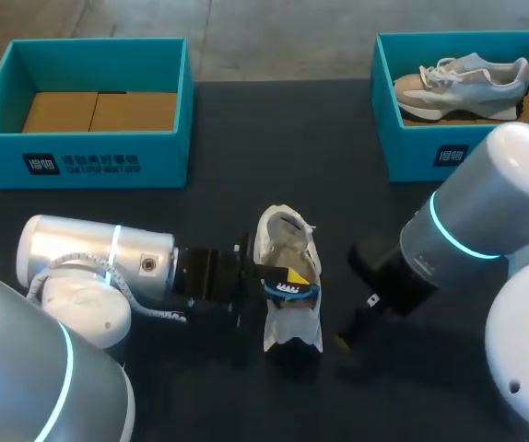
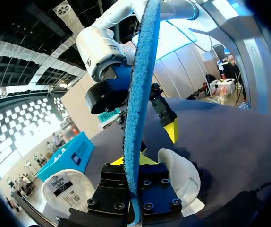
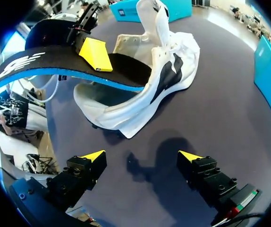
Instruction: Take the shoe out of the shoebox, open the shoe tongue, remove and reinsert the insole, then place the shoe into the shoebox
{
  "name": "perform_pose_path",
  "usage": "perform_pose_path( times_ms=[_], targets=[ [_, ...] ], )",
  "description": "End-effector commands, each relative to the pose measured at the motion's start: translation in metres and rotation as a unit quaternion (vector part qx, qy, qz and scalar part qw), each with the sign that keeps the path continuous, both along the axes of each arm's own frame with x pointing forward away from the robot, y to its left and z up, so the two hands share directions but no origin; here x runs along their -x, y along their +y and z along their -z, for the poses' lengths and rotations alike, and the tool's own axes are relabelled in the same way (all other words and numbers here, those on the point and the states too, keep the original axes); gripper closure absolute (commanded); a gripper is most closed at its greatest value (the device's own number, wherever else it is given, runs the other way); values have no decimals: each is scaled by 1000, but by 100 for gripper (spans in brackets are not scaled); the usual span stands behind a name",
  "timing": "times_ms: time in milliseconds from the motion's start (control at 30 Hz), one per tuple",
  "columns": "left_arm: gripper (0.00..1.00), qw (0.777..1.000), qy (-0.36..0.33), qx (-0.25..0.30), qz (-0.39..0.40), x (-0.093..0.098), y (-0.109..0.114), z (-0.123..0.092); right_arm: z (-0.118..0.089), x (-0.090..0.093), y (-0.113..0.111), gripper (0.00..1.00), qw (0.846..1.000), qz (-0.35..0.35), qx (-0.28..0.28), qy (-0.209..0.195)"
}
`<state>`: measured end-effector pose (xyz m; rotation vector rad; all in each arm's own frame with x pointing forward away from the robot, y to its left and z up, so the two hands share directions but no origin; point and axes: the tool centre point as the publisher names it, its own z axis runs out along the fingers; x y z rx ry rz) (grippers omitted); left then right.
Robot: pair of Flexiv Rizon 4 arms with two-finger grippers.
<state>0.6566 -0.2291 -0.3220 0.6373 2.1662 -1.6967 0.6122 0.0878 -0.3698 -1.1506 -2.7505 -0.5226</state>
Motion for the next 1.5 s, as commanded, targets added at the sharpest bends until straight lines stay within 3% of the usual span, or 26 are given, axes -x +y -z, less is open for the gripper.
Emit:
perform_pose_path(
  times_ms=[33, 533, 1500],
  targets=[
    [100, 1000, 0, 0, 1, -1, 0, 0, -1, 4, -6, 0, 1000, -9, -18, 8],
    [100, 1000, 1, 1, 3, -1, 0, 1, 2, 2, -5, 0, 997, 27, -46, 47],
    [100, 1000, -8, 4, 3, -4, 6, 13, 4, 5, 4, 0, 996, 21, -66, 58]
  ],
)
